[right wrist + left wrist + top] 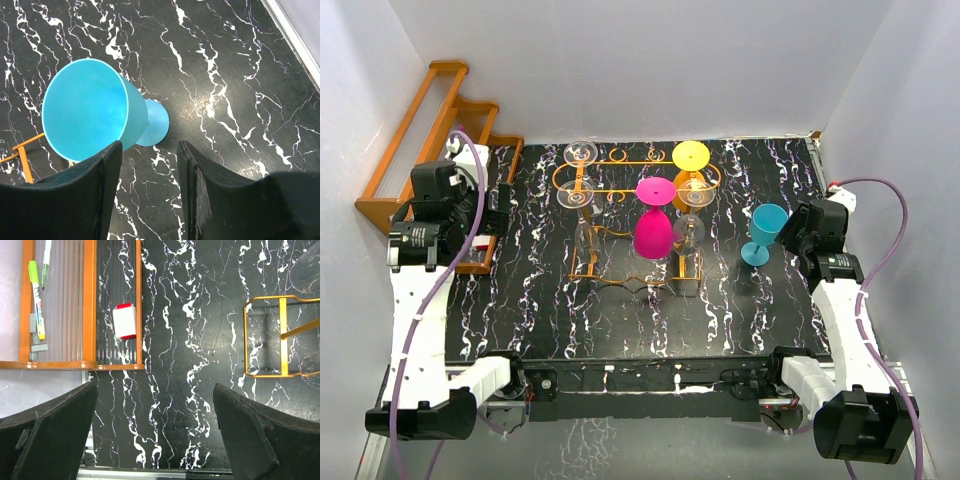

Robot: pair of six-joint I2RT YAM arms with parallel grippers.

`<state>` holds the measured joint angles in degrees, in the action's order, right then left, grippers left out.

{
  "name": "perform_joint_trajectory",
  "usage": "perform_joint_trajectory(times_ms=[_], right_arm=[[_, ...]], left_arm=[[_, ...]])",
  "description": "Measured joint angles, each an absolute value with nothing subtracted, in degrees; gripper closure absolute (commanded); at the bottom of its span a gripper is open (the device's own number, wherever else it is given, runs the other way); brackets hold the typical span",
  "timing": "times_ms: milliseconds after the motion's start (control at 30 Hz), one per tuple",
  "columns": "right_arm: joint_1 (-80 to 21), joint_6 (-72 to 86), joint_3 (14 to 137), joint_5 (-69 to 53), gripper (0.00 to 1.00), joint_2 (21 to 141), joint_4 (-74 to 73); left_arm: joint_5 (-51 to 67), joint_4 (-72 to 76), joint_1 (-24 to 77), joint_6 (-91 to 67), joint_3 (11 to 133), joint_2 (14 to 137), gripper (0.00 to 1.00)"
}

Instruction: Place the wine glass upside down on the wine glass rack

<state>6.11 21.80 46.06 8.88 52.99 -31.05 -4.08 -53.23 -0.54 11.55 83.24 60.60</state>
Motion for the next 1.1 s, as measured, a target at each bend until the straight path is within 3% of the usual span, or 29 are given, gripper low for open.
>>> perform_joint_trajectory(times_ms=[433,1100], right_arm=[[6.11,21.78,48.18,7.77,0.5,51.03,-28.77],[6.11,21.39,49.5,8.95,0.55,57.63,-26.06]], left_arm=[[-4.71,-52.23,-0.54,12.82,83.09,61.28,0.03],[-4.23,-52.69,-0.54,10.2,82.39,60.75,0.03]])
